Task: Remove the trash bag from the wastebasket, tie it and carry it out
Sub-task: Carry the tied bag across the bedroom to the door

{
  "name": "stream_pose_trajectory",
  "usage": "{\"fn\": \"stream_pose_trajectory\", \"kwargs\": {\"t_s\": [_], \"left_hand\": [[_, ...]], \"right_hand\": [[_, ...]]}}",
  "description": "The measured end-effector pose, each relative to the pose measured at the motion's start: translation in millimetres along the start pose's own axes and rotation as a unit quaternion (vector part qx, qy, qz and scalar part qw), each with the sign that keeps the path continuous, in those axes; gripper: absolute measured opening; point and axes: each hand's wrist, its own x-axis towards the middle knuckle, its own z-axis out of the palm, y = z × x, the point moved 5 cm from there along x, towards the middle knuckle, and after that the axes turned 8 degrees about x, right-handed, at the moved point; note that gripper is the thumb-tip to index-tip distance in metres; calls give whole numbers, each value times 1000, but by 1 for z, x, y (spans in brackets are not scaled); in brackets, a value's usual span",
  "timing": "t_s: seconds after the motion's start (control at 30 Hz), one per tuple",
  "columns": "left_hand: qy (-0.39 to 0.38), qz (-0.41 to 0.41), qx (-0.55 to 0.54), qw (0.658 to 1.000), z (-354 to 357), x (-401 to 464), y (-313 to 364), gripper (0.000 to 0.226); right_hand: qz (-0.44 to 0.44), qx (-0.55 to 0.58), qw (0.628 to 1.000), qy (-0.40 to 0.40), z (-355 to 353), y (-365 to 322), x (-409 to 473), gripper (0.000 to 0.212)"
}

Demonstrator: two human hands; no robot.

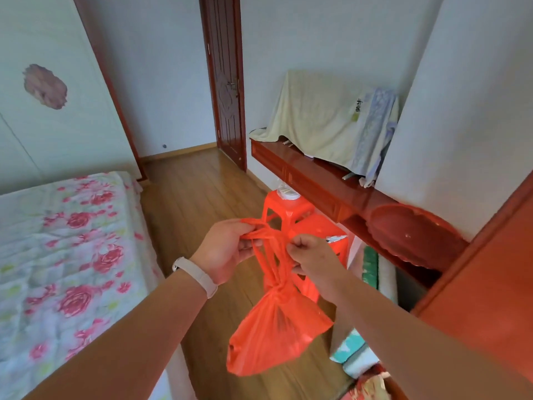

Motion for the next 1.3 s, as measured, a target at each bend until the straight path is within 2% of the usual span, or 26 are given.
{"fn": "stream_pose_trajectory", "kwargs": {"t_s": [0.07, 0.17, 0.27, 0.4, 0.7, 0.87, 1.07, 1.3], "left_hand": [[-4, -4, -5, 1000, -17, 36, 13, 28], [-11, 3, -7, 1000, -42, 88, 41, 25], [12, 6, -17, 1000, -61, 130, 69, 27], [14, 26, -10, 999, -84, 174, 91, 30], [84, -31, 8, 996, -134, 303, 82, 25], [135, -58, 2, 989, -150, 395, 89, 32], [182, -41, 25, 982, -168, 491, 131, 32], [218, -28, 7, 975, -221, 577, 173, 31]], "right_hand": [[7, -3, 1000, 9, 13, -8, 39, 24], [-1, 6, 1000, 16, 33, -30, 89, 26], [-21, 6, 1000, 15, 48, -56, 132, 22], [-24, 10, 1000, -4, 69, -76, 186, 28], [21, 29, 999, -30, 100, -44, 326, 26], [33, 24, 997, -67, 114, -39, 429, 21], [6, -20, 990, -137, 136, -73, 547, 25], [-8, -24, 986, -164, 167, -98, 659, 19]]}}
